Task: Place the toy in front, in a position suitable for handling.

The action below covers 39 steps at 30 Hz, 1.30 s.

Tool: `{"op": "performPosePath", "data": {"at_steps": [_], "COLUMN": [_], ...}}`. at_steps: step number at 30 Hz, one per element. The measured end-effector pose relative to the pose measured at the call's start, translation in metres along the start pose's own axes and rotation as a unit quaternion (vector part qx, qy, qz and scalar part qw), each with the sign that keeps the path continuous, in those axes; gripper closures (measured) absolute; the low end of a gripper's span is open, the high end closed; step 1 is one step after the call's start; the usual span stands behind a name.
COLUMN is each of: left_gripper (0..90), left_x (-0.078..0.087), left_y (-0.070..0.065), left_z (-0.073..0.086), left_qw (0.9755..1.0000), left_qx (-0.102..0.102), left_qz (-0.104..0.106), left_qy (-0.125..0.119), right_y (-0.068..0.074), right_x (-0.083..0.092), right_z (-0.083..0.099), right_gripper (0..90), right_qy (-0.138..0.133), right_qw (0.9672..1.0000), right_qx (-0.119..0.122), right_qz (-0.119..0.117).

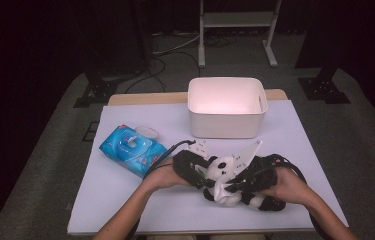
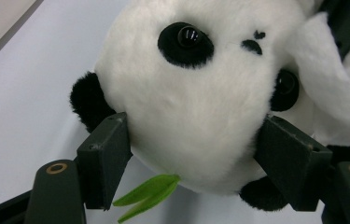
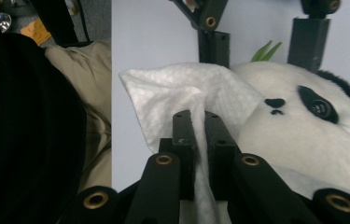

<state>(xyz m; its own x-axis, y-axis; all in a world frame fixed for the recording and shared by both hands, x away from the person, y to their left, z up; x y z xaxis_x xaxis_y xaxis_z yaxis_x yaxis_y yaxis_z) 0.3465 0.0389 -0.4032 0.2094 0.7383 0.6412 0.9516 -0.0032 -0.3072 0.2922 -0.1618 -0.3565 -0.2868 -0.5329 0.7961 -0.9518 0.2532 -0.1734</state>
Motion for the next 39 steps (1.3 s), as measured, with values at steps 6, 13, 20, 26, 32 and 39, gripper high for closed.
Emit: {"op": "performPosePath", "data": {"at_steps": [6, 13, 20, 26, 32, 39], "left_gripper": [27.6, 27.7, 27.7, 27.6, 27.6, 27.5], "left_x": [0.001, 0.0, -0.002, -0.002, -0.002, -0.002], "left_y": [-0.002, -0.005, -0.006, -0.007, -0.008, -0.007], "left_z": [0.0, -0.001, -0.001, 0.0, 0.001, 0.001], "left_qw": [1.0, 0.9998, 0.9997, 0.9996, 0.9997, 0.9997], "left_qx": [-0.005, -0.014, -0.015, -0.018, -0.02, -0.019], "left_qz": [0.001, 0.003, 0.003, 0.001, 0.001, 0.002], "left_qy": [0.003, 0.015, 0.017, 0.02, 0.017, 0.015], "right_y": [-0.003, -0.015, -0.022, -0.023, -0.023, -0.029], "right_x": [0.01, 0.019, 0.019, 0.014, 0.008, 0.01], "right_z": [0.002, 0.01, 0.011, 0.001, -0.009, -0.01], "right_gripper": [83.9, 83.8, 83.8, 83.8, 83.8, 83.7], "right_qy": [-0.003, -0.014, -0.011, -0.013, -0.02, -0.013], "right_qw": [0.9999, 0.9992, 0.9989, 0.9992, 0.9993, 0.9992], "right_qx": [-0.004, -0.022, -0.033, -0.026, -0.023, -0.026], "right_qz": [0.014, 0.029, 0.03, 0.026, 0.021, 0.027]}}
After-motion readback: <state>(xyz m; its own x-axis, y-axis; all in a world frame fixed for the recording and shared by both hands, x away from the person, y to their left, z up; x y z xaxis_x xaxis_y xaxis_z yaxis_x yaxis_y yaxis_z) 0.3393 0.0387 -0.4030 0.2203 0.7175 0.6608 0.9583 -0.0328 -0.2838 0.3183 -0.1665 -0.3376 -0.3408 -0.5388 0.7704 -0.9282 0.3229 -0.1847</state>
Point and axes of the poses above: each handheld gripper's, and its own axes: x roughly backward along the jaws, z roughly out of its underside, y roughly to its left, the point moved 1 cm from there along -x, roughly forward along the jaws, and after that the axes turned 14 degrees about z, right-handed, at the moved point
